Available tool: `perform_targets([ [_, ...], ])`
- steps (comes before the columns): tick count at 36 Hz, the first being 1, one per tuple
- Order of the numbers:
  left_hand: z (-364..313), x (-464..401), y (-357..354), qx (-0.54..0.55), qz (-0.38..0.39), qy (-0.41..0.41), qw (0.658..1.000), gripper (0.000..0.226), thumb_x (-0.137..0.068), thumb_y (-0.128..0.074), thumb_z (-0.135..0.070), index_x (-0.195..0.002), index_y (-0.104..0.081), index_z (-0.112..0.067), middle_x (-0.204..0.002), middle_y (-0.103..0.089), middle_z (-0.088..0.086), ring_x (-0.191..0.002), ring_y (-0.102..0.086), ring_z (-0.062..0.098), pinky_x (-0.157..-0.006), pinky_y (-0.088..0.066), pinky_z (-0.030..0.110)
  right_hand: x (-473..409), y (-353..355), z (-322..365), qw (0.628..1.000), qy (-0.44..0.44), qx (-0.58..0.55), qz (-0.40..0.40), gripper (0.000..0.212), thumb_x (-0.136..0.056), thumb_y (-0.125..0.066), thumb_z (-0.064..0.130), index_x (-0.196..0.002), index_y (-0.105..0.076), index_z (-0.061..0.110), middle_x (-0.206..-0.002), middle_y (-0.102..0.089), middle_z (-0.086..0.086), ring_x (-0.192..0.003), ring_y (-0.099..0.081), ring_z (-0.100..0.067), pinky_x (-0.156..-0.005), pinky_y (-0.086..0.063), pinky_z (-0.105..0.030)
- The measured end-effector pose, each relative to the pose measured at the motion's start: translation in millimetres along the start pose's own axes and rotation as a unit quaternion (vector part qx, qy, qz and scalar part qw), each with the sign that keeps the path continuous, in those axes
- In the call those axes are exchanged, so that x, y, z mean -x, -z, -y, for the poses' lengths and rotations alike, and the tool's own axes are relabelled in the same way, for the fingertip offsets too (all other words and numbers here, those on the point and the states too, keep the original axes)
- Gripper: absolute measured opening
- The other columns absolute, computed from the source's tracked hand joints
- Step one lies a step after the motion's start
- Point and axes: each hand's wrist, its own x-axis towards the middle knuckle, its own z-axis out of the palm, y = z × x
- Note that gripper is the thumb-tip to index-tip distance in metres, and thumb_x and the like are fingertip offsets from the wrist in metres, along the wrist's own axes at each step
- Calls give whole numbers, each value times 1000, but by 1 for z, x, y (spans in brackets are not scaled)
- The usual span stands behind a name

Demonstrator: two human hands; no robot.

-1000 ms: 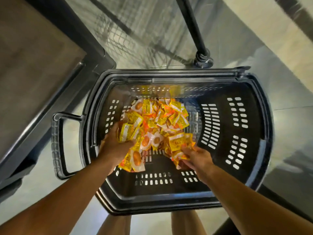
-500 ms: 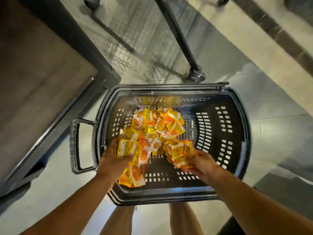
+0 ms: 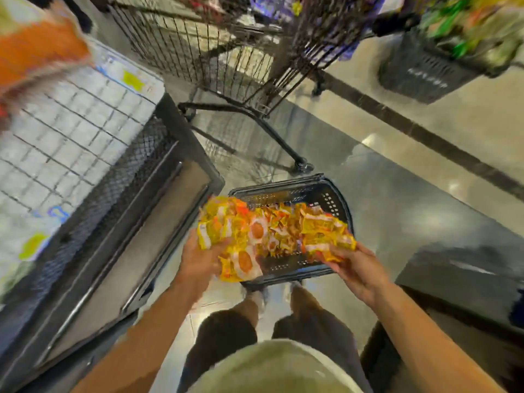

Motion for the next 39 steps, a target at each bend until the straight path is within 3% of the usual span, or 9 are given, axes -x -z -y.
perform_targets([
  [3,-19,43,17,33,54,-24,998,39,-91,-66,1,-129,-59,-6,-104,-73,9,-70,-71,13,-48,-52,22,46,-11,-2,999,23,-34,-20,34,-76,-66,-3,-104,-79,11,-112,-76,-14,-101,-75,-29,-74,-62,-33],
  [6,-31,78,34,46,57,-30,997,44,-91,-68,-4,-133,-59,-17,-119,-73,7,-101,-73,26,-66,-61,36,91,-22,-8,997,37,-64,-5,43,-82,-61,-4,-123,-66,9,-123,-72,-16,-111,-71,-32,-82,-62,-36],
  [13,-26,134,64,93,76,-29,992,41,-86,-75,-10,-124,-65,-20,-116,-74,10,-102,-73,29,-66,-61,38,163,-37,-25,997,50,-65,15,39,-86,-59,-2,-123,-65,8,-126,-70,-20,-114,-69,-34,-92,-59,-42],
  [19,-9,173,80,127,78,-54,987,42,-82,-78,-11,-122,-67,-21,-119,-73,12,-105,-72,31,-70,-61,39,191,-46,-32,997,46,-44,39,40,-85,-61,-2,-123,-63,10,-121,-72,-19,-108,-72,-34,-73,-63,-35],
  [24,8,210,94,179,28,-93,979,39,-84,-76,-8,-120,-68,-23,-117,-74,11,-103,-72,32,-67,-61,37,190,-51,-34,998,28,22,52,42,-83,-66,0,-125,-63,6,-122,-72,-19,-108,-72,-34,-76,-63,-38],
  [27,20,235,103,217,-22,-120,968,38,-85,-76,-9,-118,-69,-27,-115,-74,9,-100,-73,30,-64,-60,35,189,-62,-34,992,29,75,97,44,-91,-63,-2,-133,-61,7,-131,-67,-19,-118,-67,-37,-100,-54,-47],
  [32,49,283,113,277,-115,-162,940,33,-86,-72,-6,-107,-74,-30,-109,-76,6,-97,-75,26,-64,-60,33,197,-84,-40,977,19,152,149,56,-82,-66,0,-138,-58,7,-126,-71,-16,-113,-70,-35,-87,-61,-42],
  [36,87,322,124,316,-198,-172,912,33,-84,-73,-7,-116,-70,-15,-107,-76,9,-89,-76,24,-61,-58,27,209,-110,-51,955,-12,200,221,57,-84,-58,-4,-140,-55,4,-133,-65,-22,-122,-63,-40,-93,-59,-40],
  [39,115,347,131,328,-250,-183,892,30,-84,-72,-4,-107,-75,-23,-107,-76,11,-92,-75,26,-63,-59,29,218,-135,-63,937,-47,218,268,49,-95,-42,-13,-142,-49,-5,-140,-56,-31,-129,-55,-45,-105,-50,-50],
])
